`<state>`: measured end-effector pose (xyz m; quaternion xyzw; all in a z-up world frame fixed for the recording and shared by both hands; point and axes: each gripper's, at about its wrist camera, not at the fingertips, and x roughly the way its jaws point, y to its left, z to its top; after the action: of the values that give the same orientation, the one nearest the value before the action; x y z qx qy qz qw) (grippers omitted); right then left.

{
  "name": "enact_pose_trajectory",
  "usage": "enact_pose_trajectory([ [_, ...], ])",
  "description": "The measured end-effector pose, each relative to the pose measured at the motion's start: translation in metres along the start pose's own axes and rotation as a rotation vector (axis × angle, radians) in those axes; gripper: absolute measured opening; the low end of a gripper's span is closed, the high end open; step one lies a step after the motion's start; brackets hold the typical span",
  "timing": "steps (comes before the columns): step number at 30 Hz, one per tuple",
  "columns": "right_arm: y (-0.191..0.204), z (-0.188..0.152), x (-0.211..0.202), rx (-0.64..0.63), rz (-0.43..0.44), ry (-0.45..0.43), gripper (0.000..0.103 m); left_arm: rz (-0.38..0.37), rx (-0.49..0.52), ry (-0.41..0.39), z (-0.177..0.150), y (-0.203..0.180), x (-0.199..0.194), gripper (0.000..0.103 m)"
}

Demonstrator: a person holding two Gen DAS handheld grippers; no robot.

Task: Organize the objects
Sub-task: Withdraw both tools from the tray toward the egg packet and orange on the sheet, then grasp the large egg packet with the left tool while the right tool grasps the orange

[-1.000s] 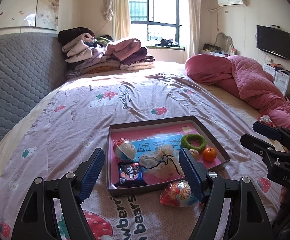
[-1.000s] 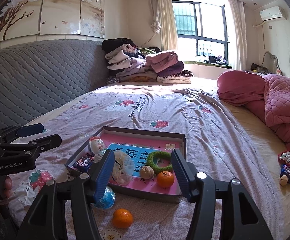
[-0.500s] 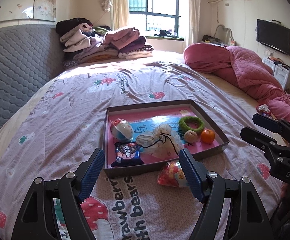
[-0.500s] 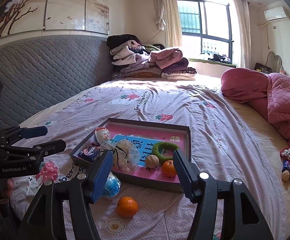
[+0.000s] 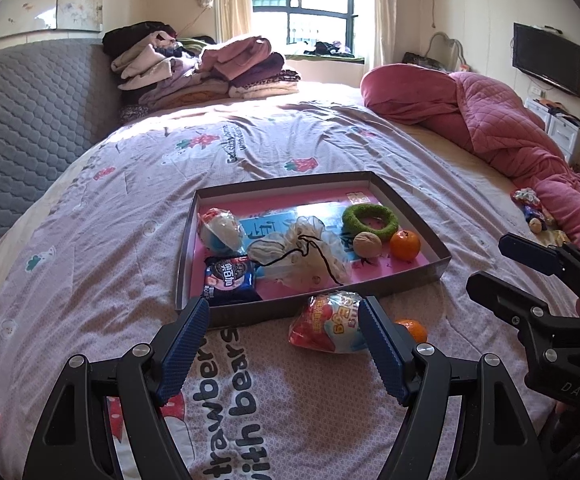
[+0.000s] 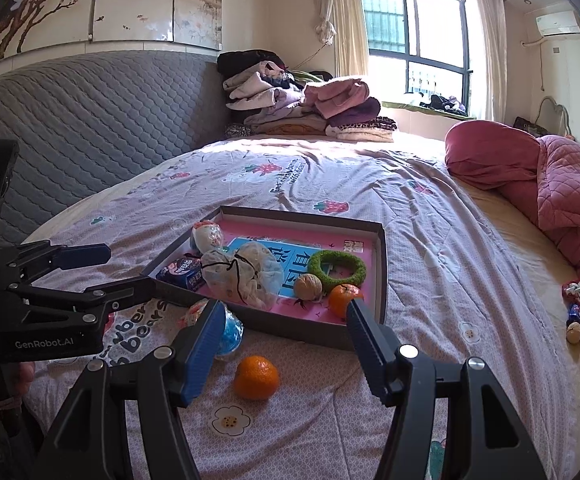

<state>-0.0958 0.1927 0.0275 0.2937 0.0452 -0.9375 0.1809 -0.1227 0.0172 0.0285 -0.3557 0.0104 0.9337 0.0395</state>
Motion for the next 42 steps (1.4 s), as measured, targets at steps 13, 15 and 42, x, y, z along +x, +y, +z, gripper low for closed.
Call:
enact_pose_trajectory([
  [13,0.001,-0.014,0.008,-0.019,0.005,0.065,0.062,-0.001,0.003,0.033,0.005,-0.019,0.022,0.078],
  [15,0.001,-0.016,0.011,-0.024,0.007,0.073,0.062,0.000,0.003,0.043,0.006,-0.021,0.027,0.078],
  [42,0.016,-0.039,0.048,-0.066,0.010,0.168,0.062,0.011,-0.023,0.141,0.007,-0.040,0.083,0.078],
])
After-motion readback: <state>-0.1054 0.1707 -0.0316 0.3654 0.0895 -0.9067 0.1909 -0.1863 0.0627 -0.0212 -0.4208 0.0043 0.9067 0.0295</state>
